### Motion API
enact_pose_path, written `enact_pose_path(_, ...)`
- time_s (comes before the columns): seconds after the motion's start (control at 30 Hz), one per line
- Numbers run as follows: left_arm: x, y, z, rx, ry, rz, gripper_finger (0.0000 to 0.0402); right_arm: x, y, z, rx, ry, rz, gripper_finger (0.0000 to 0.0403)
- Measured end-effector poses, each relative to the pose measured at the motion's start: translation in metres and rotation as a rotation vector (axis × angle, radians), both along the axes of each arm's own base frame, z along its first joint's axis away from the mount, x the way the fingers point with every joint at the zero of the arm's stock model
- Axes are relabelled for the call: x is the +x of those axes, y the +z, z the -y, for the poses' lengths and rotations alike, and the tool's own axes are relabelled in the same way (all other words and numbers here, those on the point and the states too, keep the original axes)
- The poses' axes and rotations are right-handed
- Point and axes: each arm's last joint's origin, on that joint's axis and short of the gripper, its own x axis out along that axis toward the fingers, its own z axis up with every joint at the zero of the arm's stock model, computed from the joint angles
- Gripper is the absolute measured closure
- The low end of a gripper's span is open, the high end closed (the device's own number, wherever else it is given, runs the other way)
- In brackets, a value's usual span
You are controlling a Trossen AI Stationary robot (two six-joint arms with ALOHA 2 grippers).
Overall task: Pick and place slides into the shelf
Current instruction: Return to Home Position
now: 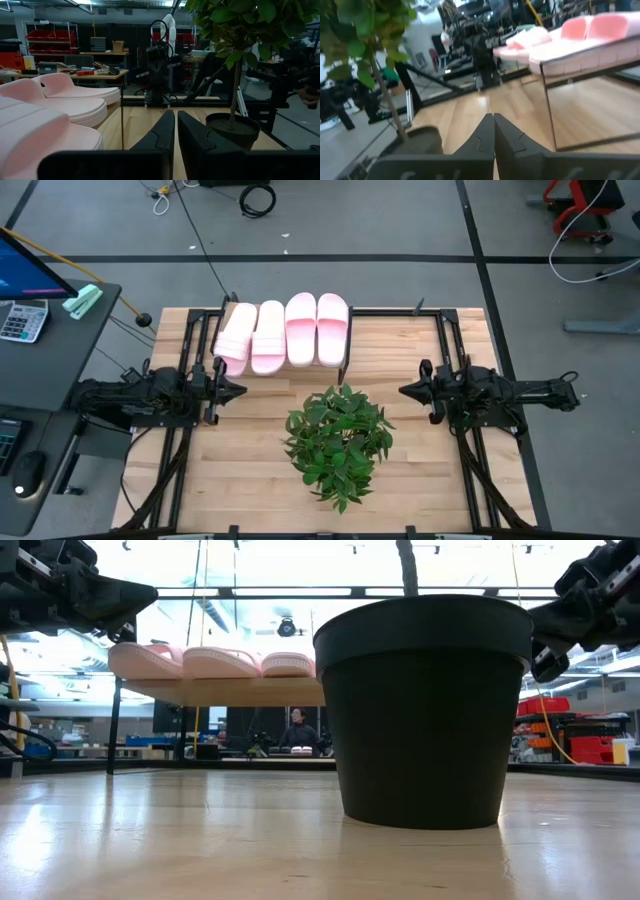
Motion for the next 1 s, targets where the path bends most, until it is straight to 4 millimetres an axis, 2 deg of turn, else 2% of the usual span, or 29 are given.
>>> enact_pose_path(0.4, 0.0, 0.0001, 0.0, 0.0, 0.001, 0.0, 0.0362, 0.0, -0.0034, -0.0011, -0.111, 0.037, -0.036, 0.0402)
enact_pose_path(0.8, 0.0, 0.0001, 0.0, 0.0, 0.0, 0.001, 0.0378, 0.0, -0.0037, -0.0011, -0.052, 0.038, -0.04, 0.038)
enact_pose_path(1.0, 0.0, 0.0, 0.0, 0.0, 0.001, 0.0, 0.0372, 0.0, -0.0037, -0.0011, -0.052, 0.038, -0.04, 0.038)
